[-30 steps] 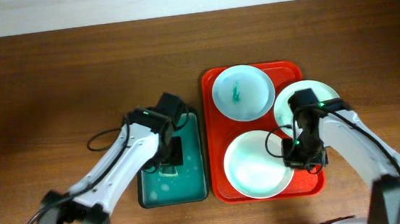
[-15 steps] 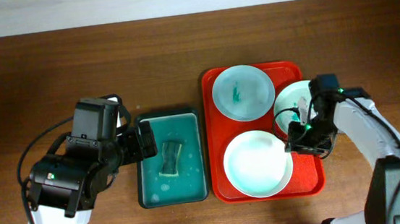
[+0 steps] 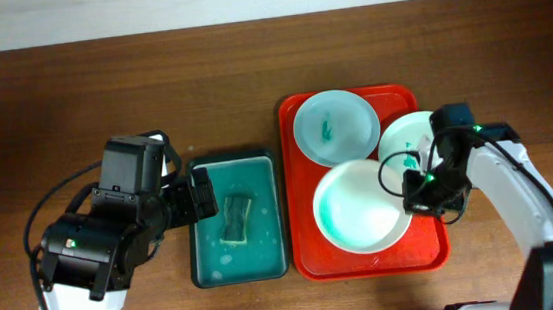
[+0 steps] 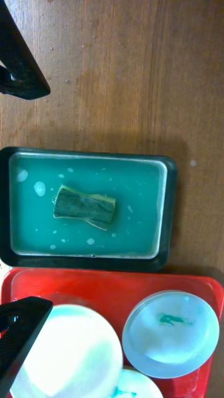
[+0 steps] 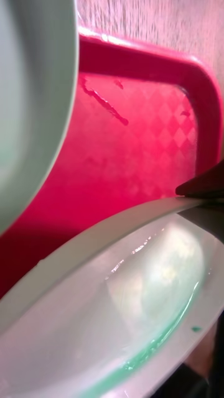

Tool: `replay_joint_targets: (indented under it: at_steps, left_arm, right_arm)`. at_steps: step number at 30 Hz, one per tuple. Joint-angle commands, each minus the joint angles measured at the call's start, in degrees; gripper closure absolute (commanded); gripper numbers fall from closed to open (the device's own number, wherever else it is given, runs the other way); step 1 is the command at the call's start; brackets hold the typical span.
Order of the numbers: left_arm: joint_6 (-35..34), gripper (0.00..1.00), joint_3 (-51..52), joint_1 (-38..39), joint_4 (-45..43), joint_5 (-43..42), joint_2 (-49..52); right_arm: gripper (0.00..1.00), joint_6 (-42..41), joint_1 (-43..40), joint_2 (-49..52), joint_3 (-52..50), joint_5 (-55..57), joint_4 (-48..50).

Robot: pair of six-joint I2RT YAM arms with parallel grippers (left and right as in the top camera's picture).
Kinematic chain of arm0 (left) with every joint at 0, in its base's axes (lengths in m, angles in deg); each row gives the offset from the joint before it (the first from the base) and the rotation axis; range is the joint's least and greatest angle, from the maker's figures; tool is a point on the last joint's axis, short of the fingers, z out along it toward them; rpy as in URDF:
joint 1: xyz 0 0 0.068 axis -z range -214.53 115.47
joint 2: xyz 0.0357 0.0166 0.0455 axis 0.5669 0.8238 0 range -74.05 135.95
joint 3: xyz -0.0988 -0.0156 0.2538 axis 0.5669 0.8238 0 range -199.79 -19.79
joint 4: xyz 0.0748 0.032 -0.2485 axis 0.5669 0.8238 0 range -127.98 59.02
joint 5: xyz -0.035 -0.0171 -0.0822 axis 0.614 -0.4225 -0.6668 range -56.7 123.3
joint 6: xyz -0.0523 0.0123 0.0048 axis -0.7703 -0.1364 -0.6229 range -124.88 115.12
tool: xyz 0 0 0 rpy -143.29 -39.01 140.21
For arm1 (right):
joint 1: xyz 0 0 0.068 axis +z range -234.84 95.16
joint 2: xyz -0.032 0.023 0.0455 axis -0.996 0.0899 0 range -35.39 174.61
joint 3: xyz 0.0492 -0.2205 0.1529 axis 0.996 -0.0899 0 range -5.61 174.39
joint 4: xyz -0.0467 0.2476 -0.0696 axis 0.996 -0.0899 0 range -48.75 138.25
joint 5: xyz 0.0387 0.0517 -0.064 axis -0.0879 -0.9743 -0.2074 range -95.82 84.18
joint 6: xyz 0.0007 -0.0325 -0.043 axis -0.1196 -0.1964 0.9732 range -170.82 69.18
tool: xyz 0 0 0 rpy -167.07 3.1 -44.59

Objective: Clean dirty plates on tray and stack at the side
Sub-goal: 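Lift the plate with the right gripper and move it over the green tray, then tilt the held plate over the green tray to drain it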

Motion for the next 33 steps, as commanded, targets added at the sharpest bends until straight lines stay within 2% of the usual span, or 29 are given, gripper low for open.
replay_joint_targets:
  at_steps: [1, 6, 9, 11, 13, 15, 17, 23, 29, 33]
  left_arm:
    - [0.9, 0.01, 0.0, -0.2, 0.0, 0.4, 0.1]
    - [0.9, 0.01, 0.0, -0.2, 0.0, 0.4, 0.1]
    - [0.9, 0.01, 0.0, -0.2, 0.0, 0.4, 0.1]
    - [0.9, 0.01, 0.0, -0.2, 0.0, 0.4, 0.1]
    - [0.9, 0.01, 0.0, -0.2, 0.0, 0.4, 0.1]
    - [0.9, 0.01, 0.0, -0.2, 0.0, 0.4, 0.1]
    - [0.9, 0.01, 0.0, -0.2, 0.0, 0.4, 0.1]
    - [0.9, 0.01, 0.0, -0.2, 0.0, 0.4, 0.1]
    - [0.9, 0.01, 0.0, -0.2, 0.0, 0.4, 0.1]
    - [0.9, 0.00, 0.0, -0.2, 0.0, 0.4, 0.1]
  right_arm:
    - [0.96, -2.6, 7.0, -3.1, 3.1, -4.6, -0.2]
    - [0.96, -19.7, 28.3, -2.9, 3.1, -3.8, 12.5]
    - [0.96, -31.2, 40.4, -0.9, 3.1, 5.4, 23.1]
    - [0.96, -31.1, 44.0, 1.4, 3.1, 10.5, 29.8]
    - [0.96, -25.4, 45.1, 1.7, 4.7, 16.2, 35.0]
    - [0.96, -19.2, 45.2, 1.7, 11.8, 21.3, 30.8]
    - [0.96, -13.3, 47.3, 1.7, 19.0, 32.0, 25.0]
    - [0.96, -12.2, 56.8, 1.7, 20.9, 58.2, 22.7]
    - [0.96, -11.1, 57.2, 1.7, 20.9, 59.7, 22.6]
    - [0.96, -7.0, 60.2, 1.7, 20.9, 63.2, 22.0]
